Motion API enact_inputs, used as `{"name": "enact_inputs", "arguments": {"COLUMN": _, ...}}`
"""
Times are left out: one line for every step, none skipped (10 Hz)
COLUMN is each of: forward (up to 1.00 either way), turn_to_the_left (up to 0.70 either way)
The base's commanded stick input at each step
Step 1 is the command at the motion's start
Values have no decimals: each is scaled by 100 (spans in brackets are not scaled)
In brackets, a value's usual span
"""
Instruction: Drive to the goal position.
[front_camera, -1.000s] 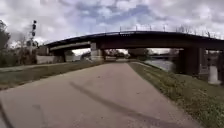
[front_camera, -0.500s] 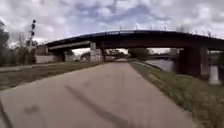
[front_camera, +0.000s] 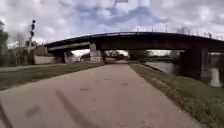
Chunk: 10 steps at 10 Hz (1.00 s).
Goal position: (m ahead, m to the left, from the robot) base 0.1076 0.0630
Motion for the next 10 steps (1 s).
{"name": "enact_inputs", "arguments": {"forward": 70, "turn_to_the_left": 0}}
{"name": "enact_inputs", "arguments": {"forward": 70, "turn_to_the_left": 0}}
{"name": "enact_inputs", "arguments": {"forward": 70, "turn_to_the_left": 0}}
{"name": "enact_inputs", "arguments": {"forward": 70, "turn_to_the_left": 0}}
{"name": "enact_inputs", "arguments": {"forward": 70, "turn_to_the_left": 0}}
{"name": "enact_inputs", "arguments": {"forward": 70, "turn_to_the_left": 0}}
{"name": "enact_inputs", "arguments": {"forward": 70, "turn_to_the_left": 0}}
{"name": "enact_inputs", "arguments": {"forward": 70, "turn_to_the_left": 0}}
{"name": "enact_inputs", "arguments": {"forward": 70, "turn_to_the_left": 0}}
{"name": "enact_inputs", "arguments": {"forward": 70, "turn_to_the_left": 0}}
